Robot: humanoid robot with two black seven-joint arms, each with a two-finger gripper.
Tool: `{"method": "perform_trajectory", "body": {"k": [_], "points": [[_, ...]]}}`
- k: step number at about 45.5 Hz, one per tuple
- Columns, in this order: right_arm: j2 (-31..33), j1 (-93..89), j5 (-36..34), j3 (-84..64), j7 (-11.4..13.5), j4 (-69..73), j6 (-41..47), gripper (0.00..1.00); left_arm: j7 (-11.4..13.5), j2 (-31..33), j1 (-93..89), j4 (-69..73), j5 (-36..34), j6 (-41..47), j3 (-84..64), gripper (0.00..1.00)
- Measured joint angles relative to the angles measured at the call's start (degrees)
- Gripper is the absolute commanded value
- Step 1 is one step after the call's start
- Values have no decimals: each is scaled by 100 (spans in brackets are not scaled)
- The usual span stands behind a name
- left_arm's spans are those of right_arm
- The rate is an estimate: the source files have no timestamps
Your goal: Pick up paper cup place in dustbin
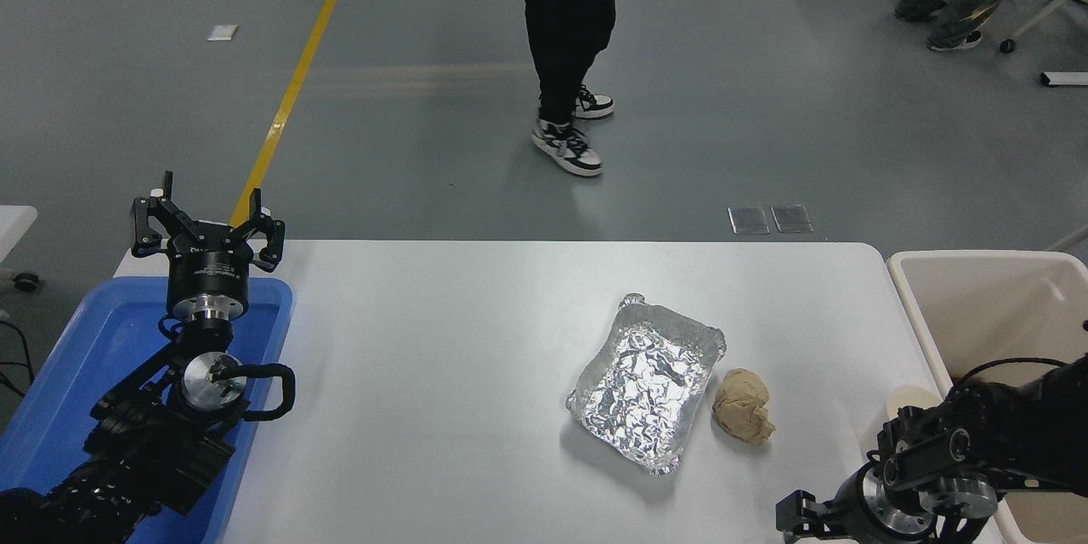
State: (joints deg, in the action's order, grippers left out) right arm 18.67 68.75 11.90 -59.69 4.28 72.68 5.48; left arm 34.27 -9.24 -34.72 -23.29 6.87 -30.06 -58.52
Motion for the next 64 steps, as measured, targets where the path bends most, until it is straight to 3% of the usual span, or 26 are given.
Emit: {"method": "perform_trajectory", "body": {"k": [24,38,64], "points": [[97,327,-8,-80,3,172,44,100,-4,-16,0,0,15,0,64,99],[546,2498,-39,-726,-1,1467,428,100,2,-27,0,-1,16,0,94,99],[1555,6868,-106,-1349,-14,2358,3249,100,7,-33,-7,0,17,0,102,99]]}}
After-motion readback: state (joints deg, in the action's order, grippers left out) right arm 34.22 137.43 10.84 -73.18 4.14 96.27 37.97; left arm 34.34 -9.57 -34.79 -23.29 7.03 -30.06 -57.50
